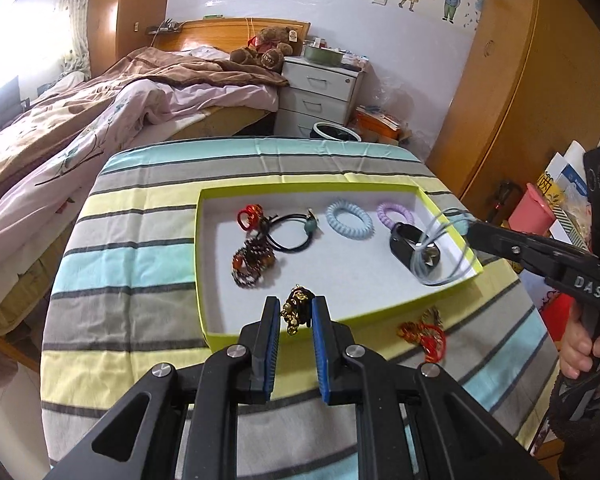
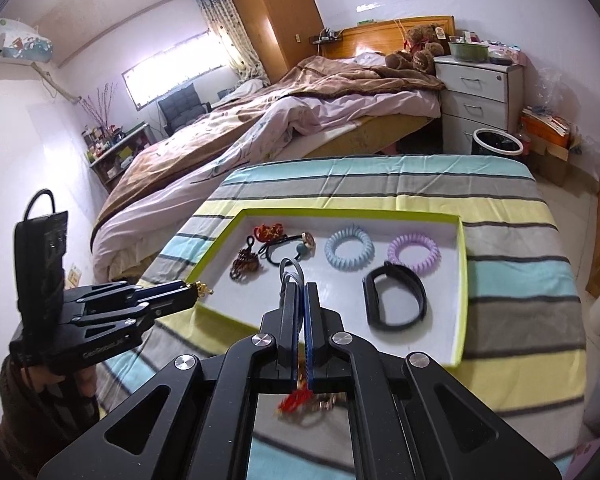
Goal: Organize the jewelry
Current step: 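Carry the grey hair ties and gold clip into the green box with both tools, then open both tools to release the hair ties and clip in the box, then move back to the pile and grasp the red tassel ornament with the right tool, then grasp the gold ornate hair clip with the left tool, then carry the red tassel and gold hair clip into the green box with both tools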
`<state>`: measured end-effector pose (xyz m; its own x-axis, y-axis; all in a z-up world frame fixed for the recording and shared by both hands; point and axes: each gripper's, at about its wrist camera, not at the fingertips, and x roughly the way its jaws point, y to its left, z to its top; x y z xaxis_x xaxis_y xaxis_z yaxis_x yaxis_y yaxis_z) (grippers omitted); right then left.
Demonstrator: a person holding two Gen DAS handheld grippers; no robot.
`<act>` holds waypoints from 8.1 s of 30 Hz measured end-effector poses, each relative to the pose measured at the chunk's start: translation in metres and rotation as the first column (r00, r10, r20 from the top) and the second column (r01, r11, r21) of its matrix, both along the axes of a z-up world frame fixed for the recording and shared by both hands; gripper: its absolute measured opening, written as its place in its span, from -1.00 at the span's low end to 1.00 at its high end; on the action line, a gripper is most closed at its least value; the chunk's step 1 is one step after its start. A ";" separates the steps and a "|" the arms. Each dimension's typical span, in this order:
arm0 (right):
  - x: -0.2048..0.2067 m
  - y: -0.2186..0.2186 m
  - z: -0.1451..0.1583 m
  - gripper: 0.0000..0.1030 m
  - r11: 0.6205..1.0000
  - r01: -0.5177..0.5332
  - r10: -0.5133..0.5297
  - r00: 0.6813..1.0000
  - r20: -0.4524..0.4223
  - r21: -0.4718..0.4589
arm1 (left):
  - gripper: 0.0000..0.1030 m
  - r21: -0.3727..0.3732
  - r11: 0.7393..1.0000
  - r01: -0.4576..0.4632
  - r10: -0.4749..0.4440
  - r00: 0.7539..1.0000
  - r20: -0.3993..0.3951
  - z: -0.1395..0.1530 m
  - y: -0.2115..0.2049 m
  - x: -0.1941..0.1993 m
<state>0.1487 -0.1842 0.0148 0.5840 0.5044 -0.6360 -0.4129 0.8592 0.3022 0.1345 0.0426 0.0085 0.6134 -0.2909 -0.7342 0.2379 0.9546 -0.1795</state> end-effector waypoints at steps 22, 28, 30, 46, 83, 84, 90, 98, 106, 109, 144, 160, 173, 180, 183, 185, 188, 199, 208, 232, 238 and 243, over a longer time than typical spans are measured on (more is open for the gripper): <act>0.066 0.025 -0.047 -0.96 0.986 -0.017 -0.005 0.991 -0.132 -0.163 | -0.69 0.002 1.000 -0.026 0.026 0.997 -0.075 -0.032 -0.001 0.048; 0.068 0.026 -0.047 -0.96 0.974 0.002 -0.028 0.994 -0.108 -0.227 | -0.69 0.004 0.999 -0.035 0.035 0.995 -0.091 -0.037 -0.001 0.051; 0.069 0.026 -0.047 -0.96 0.968 0.009 -0.035 0.994 -0.100 -0.251 | -0.69 0.010 0.999 -0.044 0.044 0.995 -0.095 -0.038 0.000 0.051; 0.075 0.029 -0.050 -0.89 0.967 0.020 -0.046 0.994 -0.099 -0.253 | -0.62 0.002 0.999 -0.044 0.044 0.994 -0.103 -0.041 0.001 0.056; 0.010 0.005 -0.021 -0.39 0.978 0.090 -0.093 0.996 -0.007 -0.185 | -0.20 0.021 0.997 -0.071 0.071 0.997 -0.003 0.000 -0.009 -0.012; 0.006 0.003 -0.021 -0.39 0.979 0.095 -0.098 0.995 -0.007 -0.179 | -0.20 0.012 0.997 -0.076 0.076 0.997 -0.001 0.000 -0.008 -0.017; -0.018 -0.002 -0.028 -0.39 0.986 0.091 -0.095 0.995 -0.023 -0.142 | -0.20 0.011 0.995 -0.098 0.098 0.995 0.000 -0.002 -0.005 -0.038; -0.031 0.013 -0.049 -0.38 0.988 0.030 -0.040 0.997 -0.064 -0.152 | -0.19 -0.007 0.995 -0.101 0.101 0.995 -0.008 -0.007 0.001 -0.057; -0.035 0.030 -0.063 -0.38 0.980 -0.004 -0.013 0.996 -0.085 -0.199 | -0.18 -0.023 0.995 -0.092 0.092 0.996 -0.021 -0.011 0.004 -0.067; -0.039 0.033 -0.063 -0.38 0.975 0.002 -0.018 0.997 -0.070 -0.224 | -0.18 -0.029 0.995 -0.093 0.092 0.995 -0.027 -0.013 0.005 -0.067; -0.061 0.011 -0.029 -0.82 0.992 0.081 -0.079 0.997 0.025 -0.101 | -0.17 -0.038 0.996 -0.087 0.085 0.996 -0.038 -0.015 0.000 -0.076; -0.074 -0.060 -0.028 -0.82 0.969 0.241 -0.239 0.970 0.041 -0.060 | -0.17 -0.054 0.992 0.115 -0.119 0.991 -0.064 -0.028 -0.088 -0.044; -0.075 -0.082 -0.032 -0.82 0.964 0.264 -0.261 0.964 0.057 -0.046 | -0.17 0.069 0.986 0.151 -0.145 0.986 -0.086 -0.043 -0.135 -0.019; -0.075 -0.085 -0.033 -0.82 0.964 0.261 -0.258 0.964 0.062 -0.042 | -0.17 0.118 0.981 0.154 -0.143 0.985 -0.099 -0.051 -0.149 -0.011; -0.074 -0.086 -0.033 -0.82 0.966 0.257 -0.254 0.965 0.064 -0.039 | -0.17 0.135 0.979 0.150 -0.138 0.986 -0.096 -0.052 -0.152 -0.010; -0.074 -0.086 -0.033 -0.82 0.967 0.252 -0.250 0.966 0.065 -0.037 | -0.17 0.147 0.979 0.144 -0.131 0.987 -0.092 -0.052 -0.154 -0.010; -0.074 -0.087 -0.033 -0.82 0.967 0.252 -0.249 0.966 0.069 -0.039 | -0.17 0.159 0.978 0.134 -0.122 0.989 -0.083 -0.052 -0.156 -0.011; -0.072 -0.087 -0.032 -0.82 0.967 0.253 -0.250 0.966 0.067 -0.038 | -0.19 0.159 0.979 0.130 -0.121 0.991 -0.065 -0.053 -0.156 -0.012; -0.071 -0.088 -0.032 -0.82 0.964 0.262 -0.259 0.963 0.069 -0.045 | -0.58 0.152 0.979 0.138 -0.130 0.989 -0.064 -0.051 -0.154 -0.014; -0.077 -0.088 -0.028 -0.82 0.961 0.272 -0.269 0.960 0.077 -0.040 | -0.73 0.099 0.988 0.122 -0.118 0.992 -0.049 -0.042 -0.138 -0.022; -0.079 -0.086 -0.025 -0.82 0.962 0.269 -0.265 0.961 0.082 -0.040 | -0.73 0.088 0.990 0.107 -0.104 0.994 -0.033 -0.034 -0.129 -0.028; -0.075 -0.079 -0.018 -0.82 0.967 0.254 -0.250 0.964 0.084 -0.036 | -0.73 0.083 0.993 0.082 -0.082 0.997 -0.006 -0.021 -0.115 -0.032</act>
<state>0.0739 -0.2635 -0.0032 0.7375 0.3054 -0.6024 -0.2018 0.9508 0.2351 0.1021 -0.0725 -0.0127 0.5879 -0.2782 -0.7596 0.3158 0.9434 -0.1012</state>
